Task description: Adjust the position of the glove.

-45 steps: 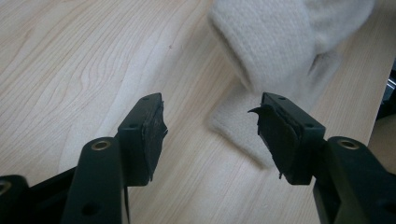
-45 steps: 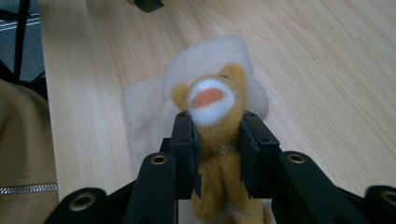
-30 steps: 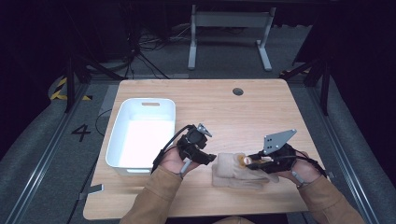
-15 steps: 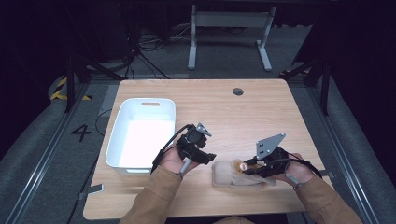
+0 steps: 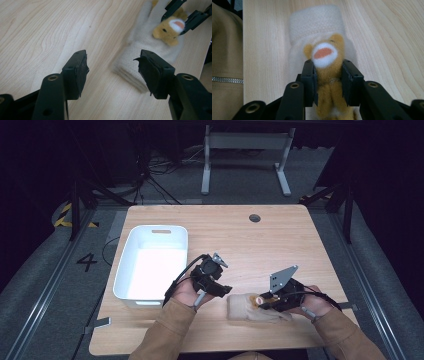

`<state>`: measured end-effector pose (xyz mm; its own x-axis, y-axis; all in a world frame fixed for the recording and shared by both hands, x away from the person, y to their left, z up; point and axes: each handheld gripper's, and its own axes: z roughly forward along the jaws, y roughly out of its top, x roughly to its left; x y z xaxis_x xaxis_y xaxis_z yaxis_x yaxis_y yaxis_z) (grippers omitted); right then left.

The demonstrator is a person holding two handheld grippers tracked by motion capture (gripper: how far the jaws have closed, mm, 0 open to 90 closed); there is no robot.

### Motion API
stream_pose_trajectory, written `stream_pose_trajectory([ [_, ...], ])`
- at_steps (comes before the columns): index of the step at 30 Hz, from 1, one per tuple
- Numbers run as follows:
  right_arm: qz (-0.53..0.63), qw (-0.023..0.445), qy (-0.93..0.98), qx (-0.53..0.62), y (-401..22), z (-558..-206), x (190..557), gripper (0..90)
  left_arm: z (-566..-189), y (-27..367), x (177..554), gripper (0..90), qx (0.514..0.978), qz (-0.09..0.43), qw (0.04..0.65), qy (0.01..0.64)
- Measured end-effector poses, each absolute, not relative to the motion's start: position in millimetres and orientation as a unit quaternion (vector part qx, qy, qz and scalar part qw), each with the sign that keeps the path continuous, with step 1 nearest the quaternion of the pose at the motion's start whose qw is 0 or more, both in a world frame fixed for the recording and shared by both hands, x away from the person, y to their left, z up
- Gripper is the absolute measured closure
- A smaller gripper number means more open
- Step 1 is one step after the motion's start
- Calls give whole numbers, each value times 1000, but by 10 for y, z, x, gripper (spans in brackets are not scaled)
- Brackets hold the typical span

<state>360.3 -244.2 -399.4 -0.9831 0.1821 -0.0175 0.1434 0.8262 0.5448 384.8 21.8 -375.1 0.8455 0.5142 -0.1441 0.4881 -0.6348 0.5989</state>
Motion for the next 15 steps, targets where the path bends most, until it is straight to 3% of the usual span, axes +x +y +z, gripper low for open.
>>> stream_pose_trajectory([
  [9,260,44,962,78,-2380,-4082,3594,632,-3748,217,3845,406,904,19,326,276],
  [15,273,47,957,86,-2389,-4072,3603,446,-3742,214,3853,404,904,18,327,275],
])
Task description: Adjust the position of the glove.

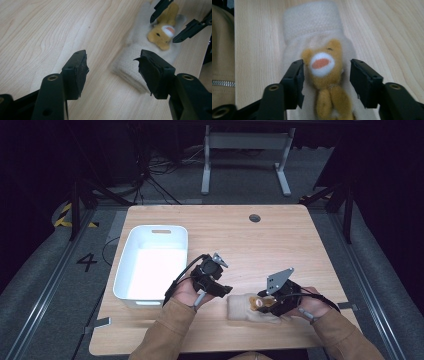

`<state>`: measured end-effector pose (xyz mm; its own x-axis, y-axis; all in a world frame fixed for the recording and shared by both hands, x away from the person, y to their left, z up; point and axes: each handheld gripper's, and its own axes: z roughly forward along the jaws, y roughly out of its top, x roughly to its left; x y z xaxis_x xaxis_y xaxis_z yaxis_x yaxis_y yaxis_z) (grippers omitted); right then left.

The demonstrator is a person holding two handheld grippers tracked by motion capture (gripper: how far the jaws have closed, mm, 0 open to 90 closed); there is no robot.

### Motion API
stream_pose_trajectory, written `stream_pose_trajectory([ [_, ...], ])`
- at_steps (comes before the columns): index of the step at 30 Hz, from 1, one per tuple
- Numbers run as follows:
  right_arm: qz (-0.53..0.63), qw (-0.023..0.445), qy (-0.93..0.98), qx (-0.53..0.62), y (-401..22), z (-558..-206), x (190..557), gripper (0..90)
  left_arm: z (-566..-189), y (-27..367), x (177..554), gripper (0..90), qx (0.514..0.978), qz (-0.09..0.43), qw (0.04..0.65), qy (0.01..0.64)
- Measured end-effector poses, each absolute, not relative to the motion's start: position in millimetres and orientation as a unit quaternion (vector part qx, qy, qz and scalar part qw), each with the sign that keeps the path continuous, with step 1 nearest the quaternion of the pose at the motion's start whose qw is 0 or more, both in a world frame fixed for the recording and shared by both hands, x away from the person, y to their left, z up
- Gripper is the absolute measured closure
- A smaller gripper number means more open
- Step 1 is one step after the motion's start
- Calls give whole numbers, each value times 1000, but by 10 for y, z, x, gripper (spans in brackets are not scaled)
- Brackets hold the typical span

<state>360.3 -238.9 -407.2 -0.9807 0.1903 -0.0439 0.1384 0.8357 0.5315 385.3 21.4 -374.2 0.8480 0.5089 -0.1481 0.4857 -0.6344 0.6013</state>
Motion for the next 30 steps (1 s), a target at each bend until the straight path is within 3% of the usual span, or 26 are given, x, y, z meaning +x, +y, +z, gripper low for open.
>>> stream_pose_trajectory([
  [3,288,51,952,94,-2424,-4034,3592,414,-3726,198,3867,404,902,18,333,273],
  [30,380,148,873,267,-3232,-3574,3770,408,-3700,225,3903,363,898,8,355,261],
])
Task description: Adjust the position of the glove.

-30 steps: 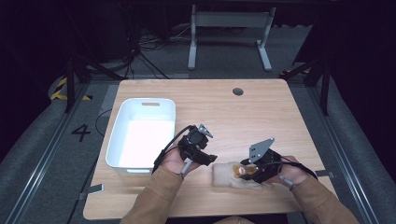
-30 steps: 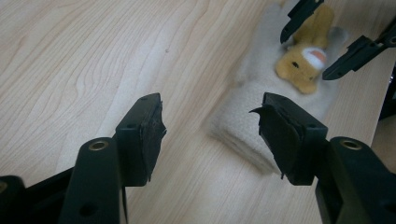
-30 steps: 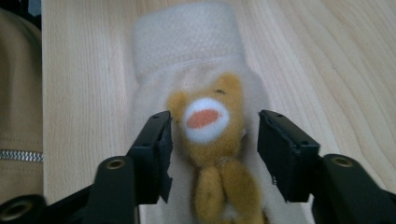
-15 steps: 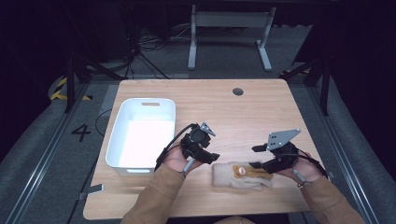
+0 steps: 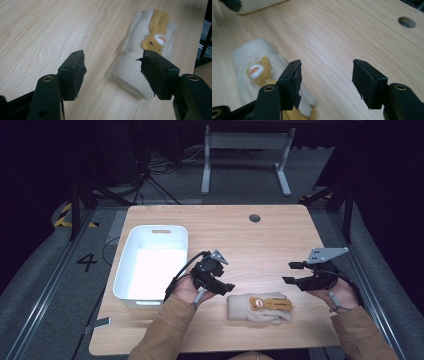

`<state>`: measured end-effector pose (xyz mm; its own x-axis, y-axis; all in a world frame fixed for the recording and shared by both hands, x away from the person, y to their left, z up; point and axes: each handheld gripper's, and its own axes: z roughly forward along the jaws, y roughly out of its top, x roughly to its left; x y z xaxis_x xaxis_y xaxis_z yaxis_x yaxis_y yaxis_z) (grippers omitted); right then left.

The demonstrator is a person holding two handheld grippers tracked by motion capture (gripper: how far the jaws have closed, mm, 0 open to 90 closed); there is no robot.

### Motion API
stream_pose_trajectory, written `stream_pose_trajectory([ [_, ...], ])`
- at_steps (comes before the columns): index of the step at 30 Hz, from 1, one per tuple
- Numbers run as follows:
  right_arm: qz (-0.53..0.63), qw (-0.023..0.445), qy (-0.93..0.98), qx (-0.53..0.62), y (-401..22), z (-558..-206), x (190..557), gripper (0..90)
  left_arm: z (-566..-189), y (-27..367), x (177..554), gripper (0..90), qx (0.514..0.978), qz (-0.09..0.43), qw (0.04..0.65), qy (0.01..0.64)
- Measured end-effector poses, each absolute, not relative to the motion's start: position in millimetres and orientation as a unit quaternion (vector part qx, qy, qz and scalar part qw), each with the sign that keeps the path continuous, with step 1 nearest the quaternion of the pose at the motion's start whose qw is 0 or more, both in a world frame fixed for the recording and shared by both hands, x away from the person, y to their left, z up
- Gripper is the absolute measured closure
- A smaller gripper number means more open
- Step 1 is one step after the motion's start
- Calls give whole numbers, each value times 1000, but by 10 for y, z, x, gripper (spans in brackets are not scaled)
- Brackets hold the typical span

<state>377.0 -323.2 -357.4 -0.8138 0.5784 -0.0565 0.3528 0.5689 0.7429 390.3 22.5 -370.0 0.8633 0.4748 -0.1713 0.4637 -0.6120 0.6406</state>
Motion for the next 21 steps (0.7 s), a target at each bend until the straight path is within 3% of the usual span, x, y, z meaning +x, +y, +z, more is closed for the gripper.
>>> stream_pose_trajectory([
  [6,374,169,854,320,-3437,-3605,3840,438,-3685,250,3888,348,900,-4,355,251],
  [15,370,180,831,375,-3695,-3685,3927,445,-3702,268,3861,251,903,1,358,240],
  [21,362,189,818,405,-3841,-3749,3979,391,-3730,234,3856,208,902,8,358,241],
])
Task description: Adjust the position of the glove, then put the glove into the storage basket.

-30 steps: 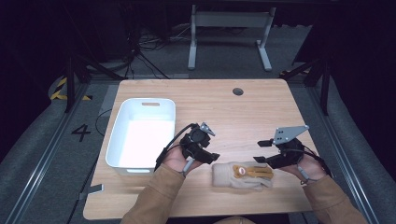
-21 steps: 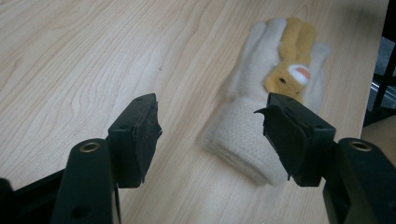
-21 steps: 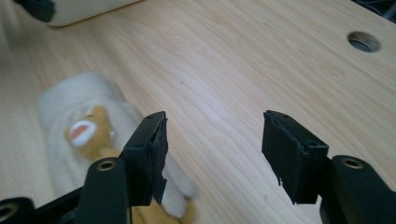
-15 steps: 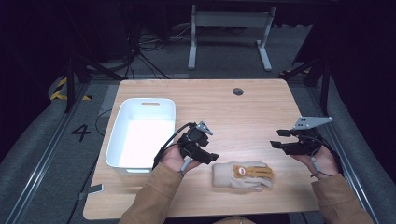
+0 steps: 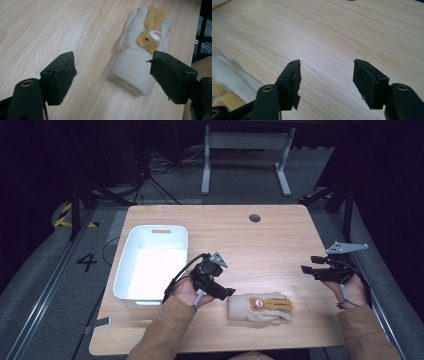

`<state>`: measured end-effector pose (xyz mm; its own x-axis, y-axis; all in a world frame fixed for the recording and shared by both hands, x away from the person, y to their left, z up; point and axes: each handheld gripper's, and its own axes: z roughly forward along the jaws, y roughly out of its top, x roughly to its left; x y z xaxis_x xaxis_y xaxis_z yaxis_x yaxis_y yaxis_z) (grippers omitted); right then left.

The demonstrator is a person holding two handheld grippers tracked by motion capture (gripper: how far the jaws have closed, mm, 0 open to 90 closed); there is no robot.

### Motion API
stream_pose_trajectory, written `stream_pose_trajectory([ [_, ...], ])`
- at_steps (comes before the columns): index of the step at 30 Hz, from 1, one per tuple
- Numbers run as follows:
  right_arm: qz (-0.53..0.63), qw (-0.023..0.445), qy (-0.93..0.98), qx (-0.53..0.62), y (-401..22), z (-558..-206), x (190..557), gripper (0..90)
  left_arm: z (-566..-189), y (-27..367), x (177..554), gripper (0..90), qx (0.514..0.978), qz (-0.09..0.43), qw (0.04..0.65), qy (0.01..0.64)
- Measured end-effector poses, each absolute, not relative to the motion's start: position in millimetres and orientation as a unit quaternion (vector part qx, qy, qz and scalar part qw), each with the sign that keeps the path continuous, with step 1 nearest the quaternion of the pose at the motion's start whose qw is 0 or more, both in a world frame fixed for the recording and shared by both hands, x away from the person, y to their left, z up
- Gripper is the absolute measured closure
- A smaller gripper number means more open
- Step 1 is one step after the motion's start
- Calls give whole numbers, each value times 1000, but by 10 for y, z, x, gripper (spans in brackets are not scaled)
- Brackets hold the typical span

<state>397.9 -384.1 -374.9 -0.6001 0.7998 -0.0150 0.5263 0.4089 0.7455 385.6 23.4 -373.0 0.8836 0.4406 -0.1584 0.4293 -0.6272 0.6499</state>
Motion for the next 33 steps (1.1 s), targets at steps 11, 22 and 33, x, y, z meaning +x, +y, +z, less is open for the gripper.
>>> stream_pose_trajectory([
  [11,361,184,808,428,-3953,-3851,4036,315,-3773,163,3785,159,897,20,384,219],
  [22,359,184,808,431,-3962,-3890,4054,232,-3882,67,3700,0,891,11,408,199],
  [33,375,165,803,433,-3969,-3877,4049,185,-4061,-66,3658,0,894,6,415,170],
])
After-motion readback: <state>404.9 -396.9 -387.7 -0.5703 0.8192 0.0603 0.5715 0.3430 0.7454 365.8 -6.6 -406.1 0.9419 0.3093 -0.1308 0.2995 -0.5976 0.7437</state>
